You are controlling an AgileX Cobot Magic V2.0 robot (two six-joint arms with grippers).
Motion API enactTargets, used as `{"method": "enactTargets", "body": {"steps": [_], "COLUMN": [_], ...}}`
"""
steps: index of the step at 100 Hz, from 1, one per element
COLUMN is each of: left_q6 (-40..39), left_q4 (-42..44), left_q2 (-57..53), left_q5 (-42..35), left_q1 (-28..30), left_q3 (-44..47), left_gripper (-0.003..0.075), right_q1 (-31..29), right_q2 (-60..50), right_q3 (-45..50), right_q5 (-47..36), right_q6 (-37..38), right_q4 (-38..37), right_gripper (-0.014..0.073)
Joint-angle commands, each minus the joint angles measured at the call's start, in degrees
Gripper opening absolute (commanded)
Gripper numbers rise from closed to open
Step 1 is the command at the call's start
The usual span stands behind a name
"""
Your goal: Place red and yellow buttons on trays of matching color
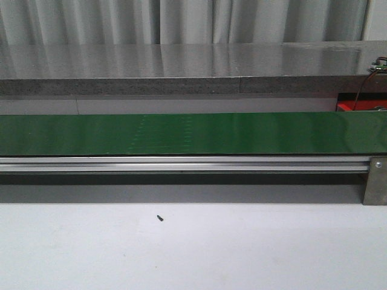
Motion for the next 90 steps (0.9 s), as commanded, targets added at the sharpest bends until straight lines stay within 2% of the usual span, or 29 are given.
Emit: {"method": "enactTargets", "body": {"steps": [1, 5, 17, 25, 42, 55, 61, 68, 90], "left_q6": [-0.3, -0.3, -0.3, -0.3, -1.9, -12.1, -17.4, -19.8, -19.7], "left_q4": [-0.2, 0.2, 0.6, 0.6, 0.6, 6.5, 12.0, 16.2, 17.4], "left_q2": [0.1, 0.1, 0.1, 0.1, 0.1, 1.2, 3.1, 6.8, 24.0], "left_q5": [-3.5, -3.5, -3.5, -3.8, -4.3, -4.9, -3.3, -0.4, 8.2], "left_q1": [-0.5, -0.5, -0.5, -0.5, -0.5, 1.4, 3.5, 6.4, 17.7], "left_q3": [-1.7, -1.7, -1.7, -1.7, -1.7, -3.5, -6.1, -10.1, -24.4], "left_gripper": [0.0243, 0.0314, 0.0594, 0.0690, 0.0655, 0.0649, 0.0649, 0.0649, 0.0649], "right_q1": [0.1, 0.1, 0.1, 0.1, 0.1, 0.1, 0.1, 0.1, 0.1], "right_q2": [-0.6, -0.6, -0.6, -0.6, -0.6, -0.6, -0.6, -0.6, -0.6], "right_q3": [-1.3, -1.3, -1.3, -1.3, -1.3, -1.3, -1.3, -1.3, -1.3], "right_q5": [-4.3, -4.3, -4.3, -4.3, -4.3, -4.3, -4.3, -4.3, -4.3], "right_q6": [-0.4, -0.4, -0.4, -0.4, -0.4, -0.4, -0.4, -0.4, -0.4], "right_q4": [1.0, 1.0, 1.0, 1.0, 1.0, 1.0, 1.0, 1.0, 1.0], "right_gripper": [-0.0068, -0.0067, -0.0067, -0.0067, -0.0067, -0.0067, -0.0067, -0.0067, -0.0067]}}
